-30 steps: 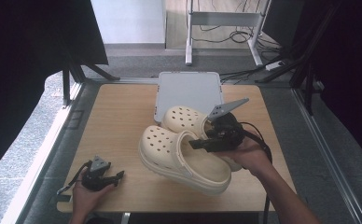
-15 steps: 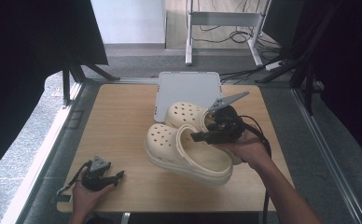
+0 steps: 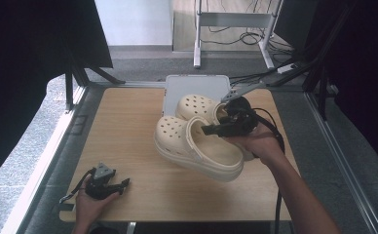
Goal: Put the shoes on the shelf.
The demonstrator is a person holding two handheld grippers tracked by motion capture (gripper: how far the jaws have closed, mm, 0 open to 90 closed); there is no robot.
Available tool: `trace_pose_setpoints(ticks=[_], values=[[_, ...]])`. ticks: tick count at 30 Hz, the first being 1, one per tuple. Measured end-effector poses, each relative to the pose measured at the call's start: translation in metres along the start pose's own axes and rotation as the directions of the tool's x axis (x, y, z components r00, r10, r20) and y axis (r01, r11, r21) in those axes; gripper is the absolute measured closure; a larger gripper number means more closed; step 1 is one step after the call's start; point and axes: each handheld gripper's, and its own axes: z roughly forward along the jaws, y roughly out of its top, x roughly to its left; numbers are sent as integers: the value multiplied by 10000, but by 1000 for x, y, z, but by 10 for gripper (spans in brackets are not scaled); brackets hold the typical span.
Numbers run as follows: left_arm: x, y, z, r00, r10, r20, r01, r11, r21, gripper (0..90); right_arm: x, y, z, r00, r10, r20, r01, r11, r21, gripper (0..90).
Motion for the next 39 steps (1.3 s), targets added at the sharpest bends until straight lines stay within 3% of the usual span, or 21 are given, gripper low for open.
trace_pose_setpoints(ticks=[24,39], values=[[1,0,0,10000,-34,69,35,10000,-52,325,-39,27,12,9988,244,419,-242,9997,-63,703],[2,0,0,10000,17,87,-16,10000,-58,325,-72,54,25,9921,766,991,-738,9968,-321,703]])
